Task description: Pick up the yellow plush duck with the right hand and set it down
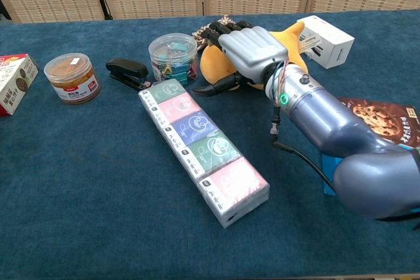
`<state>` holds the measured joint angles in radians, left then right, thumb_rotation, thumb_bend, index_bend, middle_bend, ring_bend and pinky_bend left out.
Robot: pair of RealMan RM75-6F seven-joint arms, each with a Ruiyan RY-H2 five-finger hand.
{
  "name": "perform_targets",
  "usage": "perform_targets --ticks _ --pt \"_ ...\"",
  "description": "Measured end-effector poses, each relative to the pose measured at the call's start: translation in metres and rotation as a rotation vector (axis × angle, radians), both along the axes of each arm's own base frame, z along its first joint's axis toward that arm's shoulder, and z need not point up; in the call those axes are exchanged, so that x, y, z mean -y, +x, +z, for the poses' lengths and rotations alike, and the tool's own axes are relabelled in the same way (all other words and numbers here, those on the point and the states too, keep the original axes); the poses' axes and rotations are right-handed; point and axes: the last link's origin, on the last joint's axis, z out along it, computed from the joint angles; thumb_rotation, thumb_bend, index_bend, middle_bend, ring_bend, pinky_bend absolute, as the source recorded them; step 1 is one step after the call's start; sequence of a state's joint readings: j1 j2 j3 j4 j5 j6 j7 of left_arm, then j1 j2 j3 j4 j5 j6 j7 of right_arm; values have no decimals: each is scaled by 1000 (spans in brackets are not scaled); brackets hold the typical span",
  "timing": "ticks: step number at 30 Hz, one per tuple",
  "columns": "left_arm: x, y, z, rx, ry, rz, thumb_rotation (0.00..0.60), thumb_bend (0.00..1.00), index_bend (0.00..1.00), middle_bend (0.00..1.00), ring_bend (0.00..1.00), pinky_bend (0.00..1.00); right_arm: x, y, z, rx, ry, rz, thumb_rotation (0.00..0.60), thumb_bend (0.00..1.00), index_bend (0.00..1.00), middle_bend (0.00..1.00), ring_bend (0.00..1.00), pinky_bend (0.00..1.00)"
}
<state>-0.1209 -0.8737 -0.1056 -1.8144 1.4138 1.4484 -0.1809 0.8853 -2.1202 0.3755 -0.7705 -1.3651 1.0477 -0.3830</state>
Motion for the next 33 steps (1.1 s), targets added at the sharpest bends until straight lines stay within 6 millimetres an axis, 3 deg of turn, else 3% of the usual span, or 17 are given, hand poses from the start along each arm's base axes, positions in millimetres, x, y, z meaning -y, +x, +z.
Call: perform_targets --ticks 21,24,33 --pt "1 2 -3 -13 -3 4 600 0 0 0 0 0 9 -47 33 21 -68 -113 156 0 0 0 0 0" --pt "1 2 -4 -15 -4 5 600 0 0 0 0 0 7 -44 34 42 -58 -100 159 0 0 0 0 0" --pt "0 1 -3 -14 1 14 600 0 0 0 0 0 11 -9 25 51 -48 -30 160 0 0 0 0 0"
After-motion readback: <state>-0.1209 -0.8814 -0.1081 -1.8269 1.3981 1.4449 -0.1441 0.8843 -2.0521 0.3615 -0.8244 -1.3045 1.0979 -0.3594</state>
